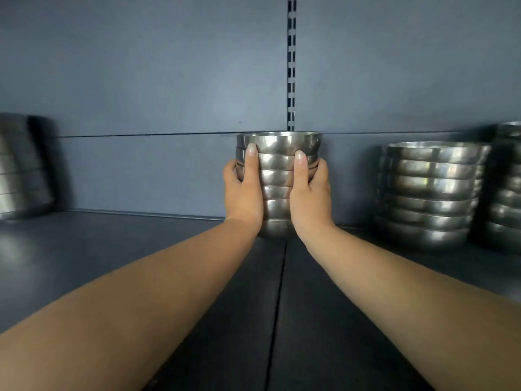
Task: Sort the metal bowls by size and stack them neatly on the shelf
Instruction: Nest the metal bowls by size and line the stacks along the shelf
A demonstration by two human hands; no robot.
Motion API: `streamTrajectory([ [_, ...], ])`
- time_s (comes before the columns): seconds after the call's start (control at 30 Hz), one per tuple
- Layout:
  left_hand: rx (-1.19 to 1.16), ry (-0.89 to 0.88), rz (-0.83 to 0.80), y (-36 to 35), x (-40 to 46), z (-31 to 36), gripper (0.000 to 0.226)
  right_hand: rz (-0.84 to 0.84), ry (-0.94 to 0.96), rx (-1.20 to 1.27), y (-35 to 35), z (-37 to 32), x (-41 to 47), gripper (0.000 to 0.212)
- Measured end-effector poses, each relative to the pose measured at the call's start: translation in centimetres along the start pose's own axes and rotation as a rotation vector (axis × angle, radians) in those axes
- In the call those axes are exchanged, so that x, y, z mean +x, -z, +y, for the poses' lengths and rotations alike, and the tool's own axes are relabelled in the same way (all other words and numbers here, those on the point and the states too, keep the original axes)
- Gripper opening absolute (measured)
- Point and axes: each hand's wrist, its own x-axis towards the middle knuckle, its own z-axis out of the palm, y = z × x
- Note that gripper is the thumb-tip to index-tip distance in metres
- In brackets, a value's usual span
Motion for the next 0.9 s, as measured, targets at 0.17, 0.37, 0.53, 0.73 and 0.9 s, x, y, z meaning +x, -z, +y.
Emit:
streamTrajectory([
  [0.17,0.053,-0.043,0.138,7.3,1.2,2.4,0.065,-0.051,0.021,0.022,-7.0,-2.1,-1.6,0.064],
  [0.37,0.137,-0.118,0.2,18.1,4.8,3.7,0.064,-0.035,0.012,0.091,-18.1,-4.3,-4.8,0.061],
  [0.53,0.16,-0.105,0.201,26.9,9.1,3.2,0.063,-0.024,-0.024,0.104,-27.9,-5.0,-6.9,0.054],
  [0.73,0.141,-0.061,0.209,34.9,14.0,0.3,0.069,-0.046,-0.081,0.05,-36.8,-3.7,-8.4,0.058],
  [0.9,0.04,-0.011,0.223,37.1,16.5,-1.6,0.054,-0.063,-0.076,-0.051,-40.2,-2.4,-7.6,0.068],
])
